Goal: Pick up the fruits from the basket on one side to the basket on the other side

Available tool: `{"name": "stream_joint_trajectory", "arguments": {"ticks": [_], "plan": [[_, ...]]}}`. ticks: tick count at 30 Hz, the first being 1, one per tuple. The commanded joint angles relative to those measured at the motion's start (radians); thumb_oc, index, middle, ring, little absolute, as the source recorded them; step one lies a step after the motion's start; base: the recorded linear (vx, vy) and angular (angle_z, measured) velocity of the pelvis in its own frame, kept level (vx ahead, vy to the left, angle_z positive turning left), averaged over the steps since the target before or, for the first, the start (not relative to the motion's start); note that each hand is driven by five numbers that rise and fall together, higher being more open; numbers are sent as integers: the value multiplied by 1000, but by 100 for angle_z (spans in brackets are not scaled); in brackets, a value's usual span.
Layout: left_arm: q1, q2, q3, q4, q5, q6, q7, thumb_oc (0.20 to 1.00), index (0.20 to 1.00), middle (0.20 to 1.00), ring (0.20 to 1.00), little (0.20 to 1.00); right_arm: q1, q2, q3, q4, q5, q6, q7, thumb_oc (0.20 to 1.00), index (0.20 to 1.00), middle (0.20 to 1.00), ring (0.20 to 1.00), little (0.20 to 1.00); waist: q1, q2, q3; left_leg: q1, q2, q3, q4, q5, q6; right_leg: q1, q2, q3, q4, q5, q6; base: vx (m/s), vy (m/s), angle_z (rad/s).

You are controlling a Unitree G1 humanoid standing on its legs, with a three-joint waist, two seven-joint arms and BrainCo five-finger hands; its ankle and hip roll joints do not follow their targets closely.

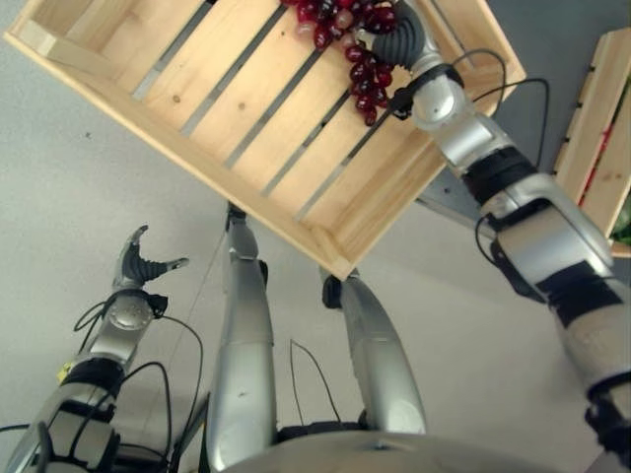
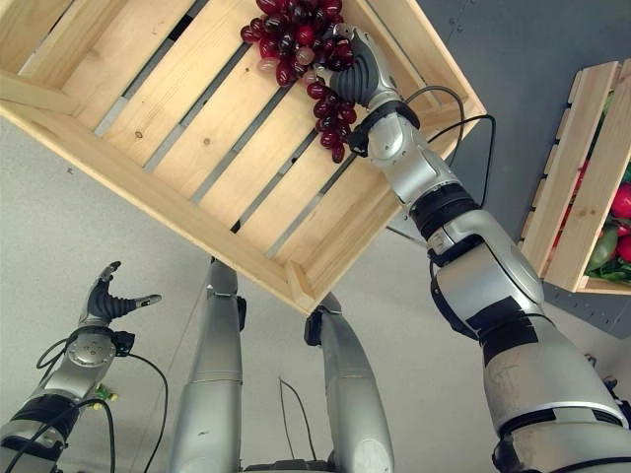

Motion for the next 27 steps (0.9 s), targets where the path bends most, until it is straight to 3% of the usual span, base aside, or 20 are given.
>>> {"name": "stream_joint_trajectory", "arguments": {"ticks": [1,9,14,15,18,22,27], "plan": [[-38,-18,2,-24,-31,-15,19,1000,1000,1000,1000,1000,-40,56,80,64,0,31,45,200,200,200,200,200,26,24,45,-23,-72,34,93,-66,62,105,-38,6,10,-72,87,0,0,0],[-37,-29,-3,-23,-37,-17,17,1000,1000,1000,1000,1000,-35,53,70,62,20,25,42,200,200,200,200,200,28,24,45,-25,-74,32,94,-65,62,103,-37,7,12,-73,87,0,0,0],[-42,-22,11,-33,-32,-17,9,1000,1000,1000,1000,1000,12,71,50,-31,157,-5,111,200,200,200,200,200,24,21,45,-29,-73,32,98,-65,62,97,-36,10,14,-71,86,0,0,0],[-37,-14,30,-44,-29,-20,2,1000,1000,1000,1000,1000,32,83,65,-105,236,-19,167,200,200,200,200,200,22,14,45,-28,-70,33,96,-63,60,95,-35,11,13,-71,84,0,0,0],[-33,-10,40,-50,-31,-22,0,1000,1000,1000,1000,1000,40,84,70,-137,282,-26,185,200,200,200,200,200,20,10,45,-28,-69,33,98,-63,59,95,-35,10,14,-71,84,0,0,0],[8,-2,81,-91,-53,-42,-29,1000,1000,1000,1000,1000,130,35,88,-321,670,-60,348,200,200,200,200,200,17,-10,45,-22,-66,36,103,-62,52,104,-34,7,18,-73,83,-1,-8,3],[14,6,86,-109,-48,-49,-45,1000,1000,1000,1000,1000,182,-9,120,-392,776,-49,425,200,200,200,200,200,20,-12,45,-25,-67,34,110,-63,51,103,-35,3,26,-75,83,-3,-7,2]]}}
